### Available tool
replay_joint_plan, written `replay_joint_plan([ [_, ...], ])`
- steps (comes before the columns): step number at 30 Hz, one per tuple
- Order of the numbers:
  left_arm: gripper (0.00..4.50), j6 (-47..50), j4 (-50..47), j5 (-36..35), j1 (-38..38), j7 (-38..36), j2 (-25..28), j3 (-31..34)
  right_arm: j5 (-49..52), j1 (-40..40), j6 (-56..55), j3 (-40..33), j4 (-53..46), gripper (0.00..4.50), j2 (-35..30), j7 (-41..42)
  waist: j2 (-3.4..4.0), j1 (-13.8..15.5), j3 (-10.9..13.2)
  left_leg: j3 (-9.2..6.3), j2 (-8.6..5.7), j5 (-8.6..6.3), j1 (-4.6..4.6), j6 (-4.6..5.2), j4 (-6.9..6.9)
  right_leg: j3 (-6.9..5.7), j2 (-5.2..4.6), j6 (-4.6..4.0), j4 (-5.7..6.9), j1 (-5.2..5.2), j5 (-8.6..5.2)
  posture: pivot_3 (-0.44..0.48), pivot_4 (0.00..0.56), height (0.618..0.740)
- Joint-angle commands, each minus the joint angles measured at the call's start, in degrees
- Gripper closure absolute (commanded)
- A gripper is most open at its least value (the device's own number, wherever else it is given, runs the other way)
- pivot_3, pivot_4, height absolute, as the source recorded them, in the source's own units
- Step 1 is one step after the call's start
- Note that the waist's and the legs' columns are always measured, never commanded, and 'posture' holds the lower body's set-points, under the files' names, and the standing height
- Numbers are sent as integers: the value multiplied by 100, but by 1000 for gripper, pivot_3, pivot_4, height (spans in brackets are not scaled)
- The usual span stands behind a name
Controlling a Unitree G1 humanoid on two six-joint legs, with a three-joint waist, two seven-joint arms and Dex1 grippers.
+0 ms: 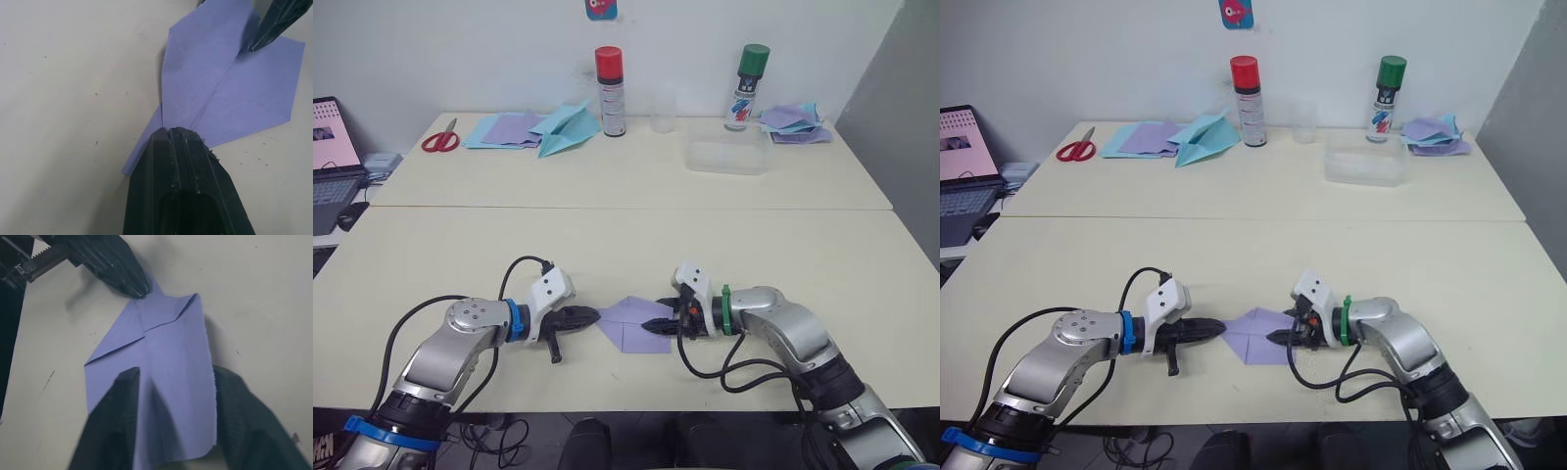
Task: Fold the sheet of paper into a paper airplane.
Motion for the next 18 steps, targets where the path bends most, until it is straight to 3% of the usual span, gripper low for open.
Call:
replay_joint_plan([
  [1,4500,143,445,336,116,78,86,-182,27,-38,-29,34,-43,3860,-20,74,0,0,0,-1,0,0,0,0,0,-1,0,0,0,0,0,0,150,740],
  [3,4500,135,466,337,105,82,83,-178,78,-51,5,-71,18,4488,47,-16,1,0,-1,-2,0,0,0,0,0,-2,0,0,1,0,0,0,150,740],
  [9,4500,45,509,266,103,27,84,-93,181,-122,77,-263,31,4488,51,-4,4,0,-3,-1,0,0,2,0,0,-1,0,2,2,1,1,0,150,740],
  [12,4500,222,365,-179,31,-96,150,370,317,-207,173,-371,-89,4488,50,10,4,-6,0,-1,2,0,-1,0,0,-1,1,2,2,-2,1,0,150,740],
  [15,4500,490,33,-714,31,-559,662,1024,531,-460,105,-632,-258,4488,232,-100,-32,-47,33,-3,6,0,-13,0,0,-3,6,1,4,-15,1,0,150,740],
  [18,4500,1216,-277,-1501,44,-1012,1437,2013,4,-886,-1307,-548,-251,4488,314,-76,-49,-81,65,-11,19,0,-49,0,0,-7,20,-2,16,-57,0,0,150,740],
])
